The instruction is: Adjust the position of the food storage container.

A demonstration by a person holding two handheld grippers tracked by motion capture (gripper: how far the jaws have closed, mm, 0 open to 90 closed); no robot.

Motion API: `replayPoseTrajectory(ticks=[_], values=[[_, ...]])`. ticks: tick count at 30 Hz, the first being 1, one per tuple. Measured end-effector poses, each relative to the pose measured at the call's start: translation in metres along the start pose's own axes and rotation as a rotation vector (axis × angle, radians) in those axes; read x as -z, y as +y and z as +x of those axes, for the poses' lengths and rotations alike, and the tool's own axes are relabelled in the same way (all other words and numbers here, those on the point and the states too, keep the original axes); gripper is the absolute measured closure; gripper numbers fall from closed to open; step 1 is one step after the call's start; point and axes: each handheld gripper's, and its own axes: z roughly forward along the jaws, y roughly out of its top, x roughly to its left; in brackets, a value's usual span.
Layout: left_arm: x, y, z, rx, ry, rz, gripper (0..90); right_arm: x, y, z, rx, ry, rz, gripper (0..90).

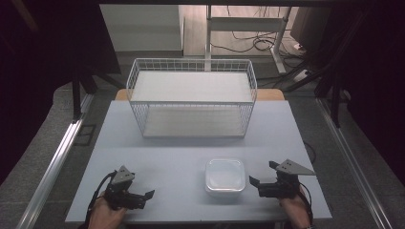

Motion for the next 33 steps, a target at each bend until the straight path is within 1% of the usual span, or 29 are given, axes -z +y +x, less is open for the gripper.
replayPoseTrajectory(ticks=[1,2,3,4,6,7,9,10,12,14,16,17,21,24,26,27,28,31,32,33], values=[[0.0,0.0,0.0,0.0,0.0,0.0,1.1,0.0,0.0,0.0,0.0,0.0,0.0,0.8],[0.0,0.0,0.001,-0.011,0.006,-0.008,1.1,-0.001,0.0,0.001,0.008,-0.007,-0.003,0.9],[0.0,0.0,0.001,-0.013,0.011,-0.016,1.0,-0.002,0.0,0.002,0.015,-0.016,0.002,0.8],[0.0,0.001,0.0,-0.017,0.014,-0.025,0.5,-0.004,-0.001,0.003,0.022,-0.035,0.013,0.8],[0.001,0.002,-0.002,-0.029,0.014,-0.041,0.0,-0.007,-0.003,0.005,0.05,-0.057,0.038,0.2],[0.001,0.002,-0.002,-0.031,0.016,-0.045,0.0,-0.007,-0.003,0.005,0.05,-0.057,0.038,0.2],[-0.001,0.002,-0.003,-0.023,-0.011,-0.056,0.0,-0.009,-0.003,0.006,0.047,-0.062,0.039,0.0],[-0.001,0.002,-0.002,-0.019,-0.017,-0.055,0.0,-0.009,-0.002,0.007,0.05,-0.063,0.039,0.0],[-0.002,0.001,-0.002,-0.017,-0.022,-0.056,0.0,-0.01,-0.002,0.007,0.05,-0.066,0.041,0.0],[-0.002,0.001,-0.002,-0.016,-0.025,-0.06,0.0,-0.011,-0.001,0.008,0.049,-0.086,0.045,0.0],[-0.002,0.002,-0.002,-0.024,-0.028,-0.065,0.0,-0.011,-0.001,0.007,0.043,-0.091,0.044,0.0],[-0.002,0.002,-0.002,-0.03,-0.027,-0.068,0.1,-0.01,-0.001,0.006,0.031,-0.095,0.044,0.0],[-0.002,0.002,-0.005,-0.064,-0.018,-0.061,0.5,-0.01,0.0,0.006,0.027,-0.096,0.045,0.0],[-0.002,0.003,-0.007,-0.078,-0.019,-0.064,0.6,-0.009,0.001,0.006,0.028,-0.108,0.052,0.0],[-0.002,0.004,-0.008,-0.086,-0.02,-0.066,0.6,-0.009,0.002,0.007,0.031,-0.106,0.059,0.0],[-0.002,0.004,-0.009,-0.09,-0.019,-0.066,0.7,-0.007,0.004,0.008,0.035,-0.087,0.068,0.0],[-0.003,0.004,-0.01,-0.092,-0.023,-0.064,0.8,-0.006,0.005,0.009,0.035,-0.079,0.069,0.0],[-0.004,0.005,-0.011,-0.092,-0.03,-0.057,1.2,-0.004,0.008,0.012,0.036,-0.067,0.072,0.0],[-0.005,0.005,-0.012,-0.09,-0.041,-0.053,1.3,-0.001,0.011,0.015,0.034,-0.005,0.084,0.0],[-0.005,0.005,-0.012,-0.09,-0.041,-0.053,1.3,-0.001,0.011,0.015,0.034,-0.005,0.084,0.0]])
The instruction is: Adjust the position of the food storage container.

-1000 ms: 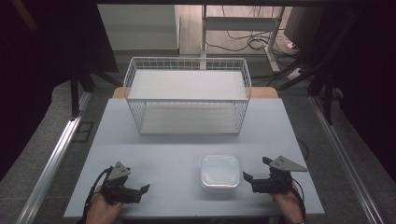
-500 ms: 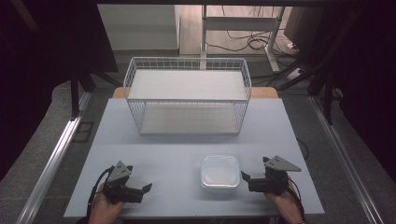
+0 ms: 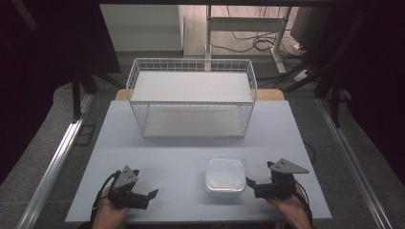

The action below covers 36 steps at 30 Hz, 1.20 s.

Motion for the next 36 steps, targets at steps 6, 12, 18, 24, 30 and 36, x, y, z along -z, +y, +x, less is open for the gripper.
replayPoseTrajectory(ticks=[6,12,18,24,30,36], values=[[-0.005,0.003,-0.007,-0.009,-0.011,0.012,1.5,0.008,0.006,0.009,0.002,0.048,0.035,40.8],[-0.006,0.004,-0.009,-0.005,-0.033,0.015,2.9,0.022,0.001,0.016,0.032,0.083,0.083,75.8],[-0.005,0.006,-0.011,0.009,-0.048,-0.004,3.4,0.019,-0.009,0.027,0.062,0.142,0.16,88.5],[-0.007,0.011,-0.018,0.017,-0.104,-0.024,3.5,0.009,-0.014,0.029,0.056,0.159,0.204,88.6],[-0.011,0.014,-0.027,-0.019,-0.09,-0.001,12.0,-0.002,-0.011,0.031,0.044,0.168,0.204,87.5],[-0.012,0.018,-0.026,0.005,-0.119,-0.011,20.1,-0.013,-0.006,0.03,0.034,0.172,0.197,87.5]])
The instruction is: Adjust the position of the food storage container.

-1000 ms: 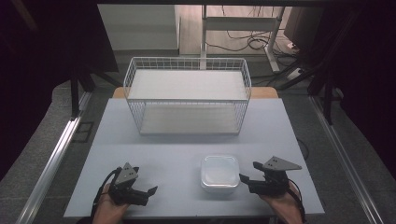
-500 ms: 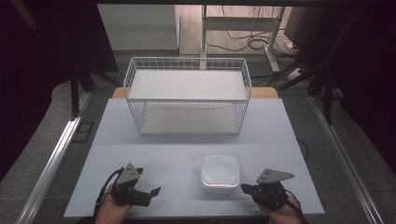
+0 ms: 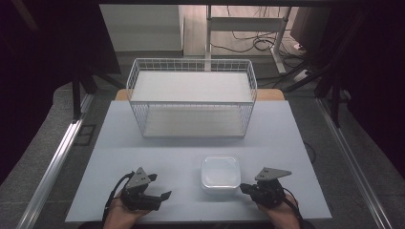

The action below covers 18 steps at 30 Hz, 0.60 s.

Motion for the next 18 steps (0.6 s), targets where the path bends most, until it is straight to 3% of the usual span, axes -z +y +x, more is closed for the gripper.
replayPoseTrajectory(ticks=[4,10,13,15,18], values=[[0.0,0.003,0.001,-0.009,-0.001,0.014,33.0,-0.006,0.007,-0.003,-0.012,0.022,-0.01,88.1],[-0.006,0.011,0.006,-0.009,-0.017,0.004,47.3,-0.014,0.014,-0.005,-0.017,0.02,-0.012,88.9],[-0.014,0.018,0.007,-0.002,-0.046,-0.002,52.2,-0.018,0.018,-0.006,-0.022,0.021,-0.016,88.9],[-0.022,0.023,0.006,-0.015,-0.057,0.016,58.8,-0.024,0.022,-0.005,-0.022,0.025,-0.01,89.0],[-0.029,0.027,0.005,-0.026,-0.057,0.033,61.3,-0.028,0.025,-0.004,-0.021,0.027,-0.006,89.0]])
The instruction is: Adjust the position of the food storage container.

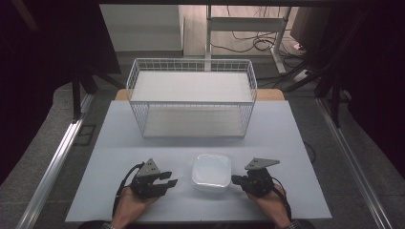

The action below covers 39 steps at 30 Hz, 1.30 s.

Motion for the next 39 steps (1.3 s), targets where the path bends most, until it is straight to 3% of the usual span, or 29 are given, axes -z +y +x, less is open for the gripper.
replayPoseTrajectory(ticks=[5,9,19,22,26,29,30,33,36,37,38,39], values=[[-0.01,0.01,0.007,-0.009,0.035,0.021,66.6,-0.012,0.012,0.003,0.021,0.002,0.0,89.0],[-0.015,0.016,0.013,-0.002,0.031,0.023,70.3,-0.022,0.022,0.004,0.037,0.005,0.0,89.0],[-0.012,0.015,0.02,0.026,0.049,0.015,72.2,-0.036,0.035,0.009,0.064,0.01,0.013,89.1],[-0.011,0.014,0.021,0.026,0.055,0.015,70.3,-0.035,0.035,0.007,0.057,0.008,0.007,88.4],[-0.003,0.011,0.023,0.028,0.079,0.005,61.3,-0.027,0.034,0.005,0.073,-0.02,-0.011,84.9],[0.009,0.004,0.025,0.036,0.084,-0.013,45.3,-0.014,0.026,-0.003,0.073,-0.06,-0.036,70.1],[0.009,0.004,0.025,0.036,0.084,-0.013,41.5,-0.014,0.026,-0.003,0.073,-0.06,-0.036,70.1],[0.015,-0.002,0.025,0.037,0.077,-0.018,34.3,-0.005,0.017,-0.011,0.056,-0.07,-0.05,58.0],[0.02,-0.007,0.025,0.044,0.073,-0.043,22.5,0.0,0.013,-0.012,0.082,-0.08,-0.067,44.6],[0.023,-0.009,0.025,0.049,0.066,-0.05,17.1,0.002,0.012,-0.01,0.107,-0.095,-0.081,34.0],[0.023,-0.009,0.025,0.049,0.066,-0.05,13.9,0.002,0.012,-0.01,0.107,-0.095,-0.081,34.0],[0.025,-0.01,0.025,0.043,0.066,-0.052,11.9,0.002,0.011,-0.008,0.125,-0.107,-0.08,25.3]])
